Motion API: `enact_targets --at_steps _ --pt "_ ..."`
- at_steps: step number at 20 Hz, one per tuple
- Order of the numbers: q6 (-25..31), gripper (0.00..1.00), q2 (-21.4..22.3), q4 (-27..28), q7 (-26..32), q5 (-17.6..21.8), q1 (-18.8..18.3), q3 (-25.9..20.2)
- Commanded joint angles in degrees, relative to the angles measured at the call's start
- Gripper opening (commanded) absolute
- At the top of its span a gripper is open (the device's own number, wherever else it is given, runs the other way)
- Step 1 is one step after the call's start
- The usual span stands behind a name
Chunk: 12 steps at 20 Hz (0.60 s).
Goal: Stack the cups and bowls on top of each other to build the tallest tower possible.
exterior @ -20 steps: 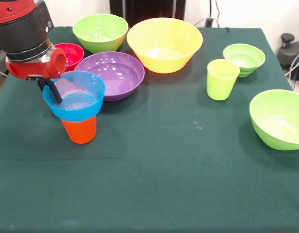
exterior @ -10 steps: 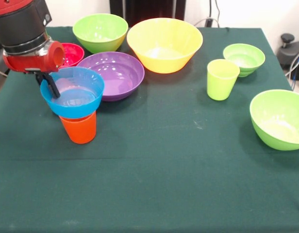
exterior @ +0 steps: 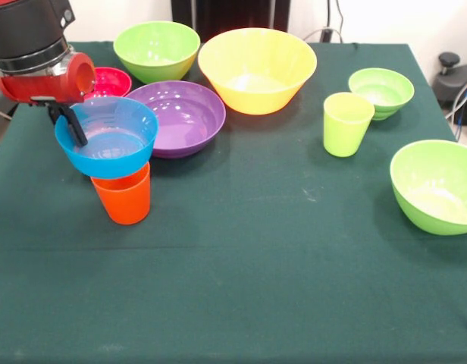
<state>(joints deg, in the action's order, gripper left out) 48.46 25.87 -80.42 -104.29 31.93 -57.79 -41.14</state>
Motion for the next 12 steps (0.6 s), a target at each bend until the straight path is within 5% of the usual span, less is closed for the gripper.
enact_targets --at_steps 1,12 --pt "3.40 0.00 -0.81 -2.18 11.50 1.03 1.84 0.01" --pt "1.74 0.00 -2.56 -1.86 11.07 1.64 2.40 0.32"
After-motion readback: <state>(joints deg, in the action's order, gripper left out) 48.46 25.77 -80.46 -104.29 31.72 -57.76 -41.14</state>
